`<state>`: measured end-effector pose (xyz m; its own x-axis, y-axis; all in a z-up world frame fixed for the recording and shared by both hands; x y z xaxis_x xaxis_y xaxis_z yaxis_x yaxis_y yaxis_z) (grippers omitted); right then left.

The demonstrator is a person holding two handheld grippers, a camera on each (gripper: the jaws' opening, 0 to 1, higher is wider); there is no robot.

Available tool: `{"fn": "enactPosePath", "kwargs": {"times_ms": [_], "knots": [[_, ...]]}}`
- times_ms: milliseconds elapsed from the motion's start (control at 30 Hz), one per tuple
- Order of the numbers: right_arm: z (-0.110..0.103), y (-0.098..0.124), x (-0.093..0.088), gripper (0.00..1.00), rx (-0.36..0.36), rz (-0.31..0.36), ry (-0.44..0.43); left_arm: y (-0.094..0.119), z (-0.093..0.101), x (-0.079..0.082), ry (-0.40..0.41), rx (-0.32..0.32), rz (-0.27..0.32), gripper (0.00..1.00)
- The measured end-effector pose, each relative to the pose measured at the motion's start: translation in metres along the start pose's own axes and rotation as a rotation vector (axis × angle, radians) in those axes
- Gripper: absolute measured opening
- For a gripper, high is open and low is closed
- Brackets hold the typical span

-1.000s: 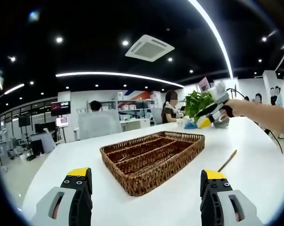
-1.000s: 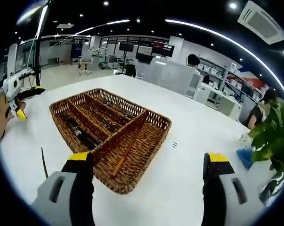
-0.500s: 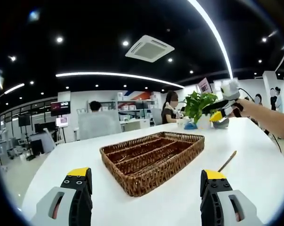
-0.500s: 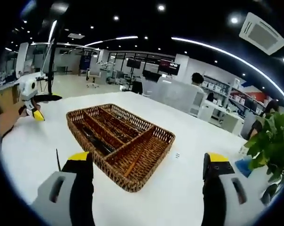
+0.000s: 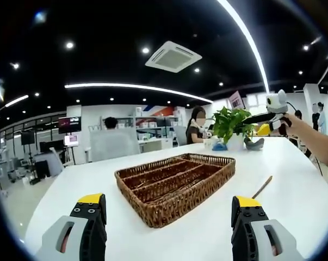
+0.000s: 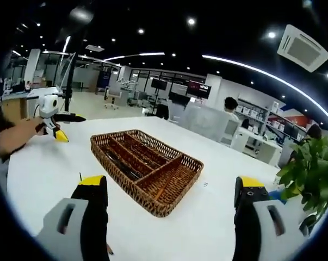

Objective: Arrange the knives, forks, and spoons in their matching storage slots by inserting each utensil handle-first until every utensil is classified and aligned in the correct compartment

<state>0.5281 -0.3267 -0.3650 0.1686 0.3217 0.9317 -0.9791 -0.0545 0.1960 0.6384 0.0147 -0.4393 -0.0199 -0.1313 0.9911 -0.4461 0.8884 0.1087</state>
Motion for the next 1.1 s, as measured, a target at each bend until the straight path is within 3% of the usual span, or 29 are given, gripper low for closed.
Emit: {"fn": "enactPosePath", "kwargs": {"times_ms": [167,400,767,1000,1067,1100], "knots": [[-0.011,0.006,-0.002,0.99,0.020,0.017,-0.005,0.000,-0.001,0.000,0.004,0.001,0.001,1.00],[-0.027,0.013,-0.010,0.99,0.105,0.069,-0.012,0.001,0.000,0.000,0.007,-0.009,-0.005,1.00],[-0.047,0.010,-0.048,0.99,0.205,0.069,-0.057,0.002,-0.001,0.000,0.004,0.000,-0.005,1.00],[-0.077,0.020,-0.069,0.99,0.378,0.095,-0.032,0.002,0.000,0.000,0.000,-0.001,-0.008,1.00],[-0.085,0.023,-0.078,0.98,0.454,0.087,-0.060,0.002,-0.001,-0.001,0.003,0.002,-0.009,1.00],[-0.091,0.025,-0.083,0.94,0.513,0.119,-0.045,0.002,-0.001,-0.001,0.004,0.003,-0.009,1.00]]}}
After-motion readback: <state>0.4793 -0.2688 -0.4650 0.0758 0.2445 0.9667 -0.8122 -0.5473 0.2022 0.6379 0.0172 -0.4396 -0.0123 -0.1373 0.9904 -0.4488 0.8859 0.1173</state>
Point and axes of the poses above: the point that each gripper's makers call its tool centre point, and the gripper's own axes: y roughly backward along the fingers, z roughly to its right, x roughly out of its top, the point moved 3 cm from there along y, roughly backward along the fingers, and after that the axes turned 9 degrees about -x, right-handed, at the moved point
